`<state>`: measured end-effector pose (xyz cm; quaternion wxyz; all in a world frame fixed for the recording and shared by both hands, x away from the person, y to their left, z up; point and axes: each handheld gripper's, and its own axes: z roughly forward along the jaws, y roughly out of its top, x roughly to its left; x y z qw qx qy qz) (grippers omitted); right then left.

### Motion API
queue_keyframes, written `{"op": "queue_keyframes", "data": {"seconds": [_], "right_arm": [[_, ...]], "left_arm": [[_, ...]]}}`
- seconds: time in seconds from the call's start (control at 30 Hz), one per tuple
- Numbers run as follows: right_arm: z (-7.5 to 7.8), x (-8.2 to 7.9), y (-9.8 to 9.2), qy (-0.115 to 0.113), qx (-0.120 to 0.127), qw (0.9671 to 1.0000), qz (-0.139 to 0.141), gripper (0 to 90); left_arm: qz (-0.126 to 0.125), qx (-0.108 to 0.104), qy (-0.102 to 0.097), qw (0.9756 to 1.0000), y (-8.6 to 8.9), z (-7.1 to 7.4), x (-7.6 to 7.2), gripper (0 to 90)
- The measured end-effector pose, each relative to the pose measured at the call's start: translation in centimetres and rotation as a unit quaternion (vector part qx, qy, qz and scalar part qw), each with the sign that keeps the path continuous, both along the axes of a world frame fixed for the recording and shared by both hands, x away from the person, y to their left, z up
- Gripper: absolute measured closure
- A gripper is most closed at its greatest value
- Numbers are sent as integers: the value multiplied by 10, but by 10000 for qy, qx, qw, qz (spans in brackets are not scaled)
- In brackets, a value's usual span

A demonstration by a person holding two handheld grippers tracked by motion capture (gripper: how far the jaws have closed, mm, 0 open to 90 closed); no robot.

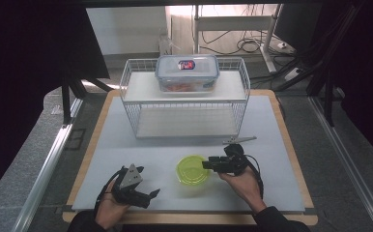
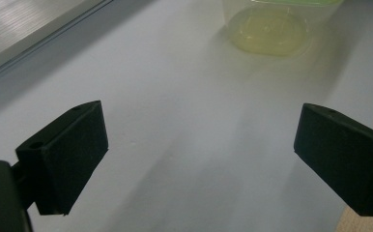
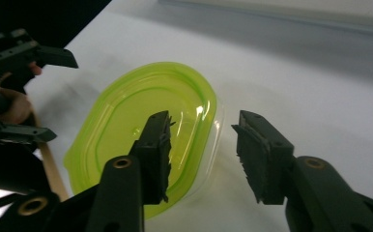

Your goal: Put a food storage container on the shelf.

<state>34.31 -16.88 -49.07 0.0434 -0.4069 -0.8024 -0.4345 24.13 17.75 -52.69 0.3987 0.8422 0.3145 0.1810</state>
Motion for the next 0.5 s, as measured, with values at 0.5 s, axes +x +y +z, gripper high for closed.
{"op": "queue_keyframes", "data": {"seconds": [0.5], "right_arm": [[-3,4,-2,827,654,9944,75,815]], "left_arm": [[-3,28,-14,10000,-1,0,0,48]]}}
